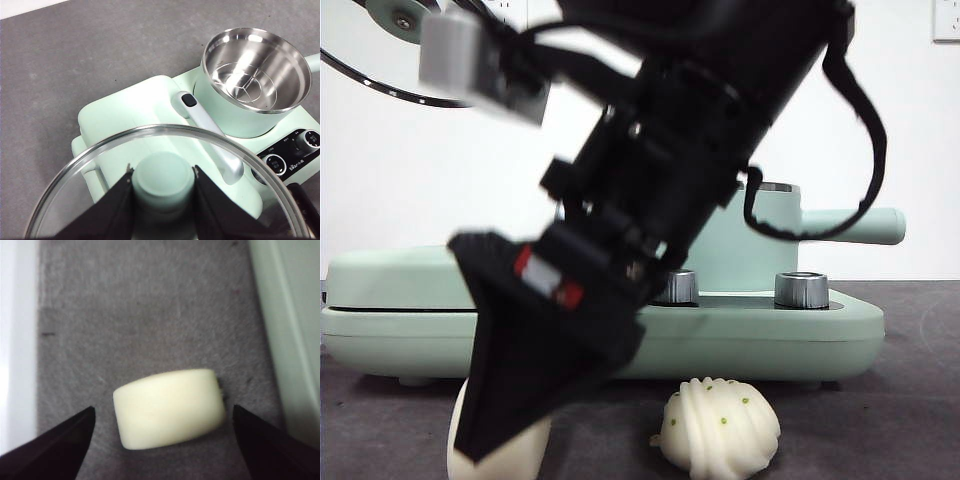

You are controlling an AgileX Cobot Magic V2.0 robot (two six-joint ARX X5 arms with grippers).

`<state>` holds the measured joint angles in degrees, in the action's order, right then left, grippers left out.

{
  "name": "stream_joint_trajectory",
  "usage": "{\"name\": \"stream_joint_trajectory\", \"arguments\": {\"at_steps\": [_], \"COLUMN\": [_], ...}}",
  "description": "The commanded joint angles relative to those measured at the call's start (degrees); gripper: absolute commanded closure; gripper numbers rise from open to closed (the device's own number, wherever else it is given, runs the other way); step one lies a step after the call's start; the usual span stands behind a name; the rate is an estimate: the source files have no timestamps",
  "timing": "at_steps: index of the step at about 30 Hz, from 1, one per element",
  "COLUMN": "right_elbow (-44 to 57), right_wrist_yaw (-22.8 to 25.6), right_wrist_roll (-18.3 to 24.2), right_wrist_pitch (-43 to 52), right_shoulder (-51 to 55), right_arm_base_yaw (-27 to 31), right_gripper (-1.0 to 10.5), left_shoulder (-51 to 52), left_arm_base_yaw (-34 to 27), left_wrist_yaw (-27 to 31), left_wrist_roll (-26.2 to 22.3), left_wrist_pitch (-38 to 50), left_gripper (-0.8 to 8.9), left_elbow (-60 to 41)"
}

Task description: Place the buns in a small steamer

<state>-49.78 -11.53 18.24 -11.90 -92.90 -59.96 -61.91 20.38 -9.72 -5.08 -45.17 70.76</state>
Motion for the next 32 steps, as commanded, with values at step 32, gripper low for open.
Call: {"name": "stream_joint_trajectory", "arguments": {"at_steps": [32], "right_elbow": [-20.1], "right_wrist_yaw": [5.8], "right_wrist_roll": [-26.3], "right_wrist_pitch": [-32.8], "right_shoulder": [19.9], "right_arm_base_yaw": [8.9], "right_gripper": [6.9], "left_shoulder": [0.0], "left_arm_base_yaw": [0.2], "left_wrist_yaw": [-0.2], "left_wrist_roll": [0.2], "left_wrist_pitch": [1.4], "left_gripper": [8.03], "left_elbow": [1.0]}}
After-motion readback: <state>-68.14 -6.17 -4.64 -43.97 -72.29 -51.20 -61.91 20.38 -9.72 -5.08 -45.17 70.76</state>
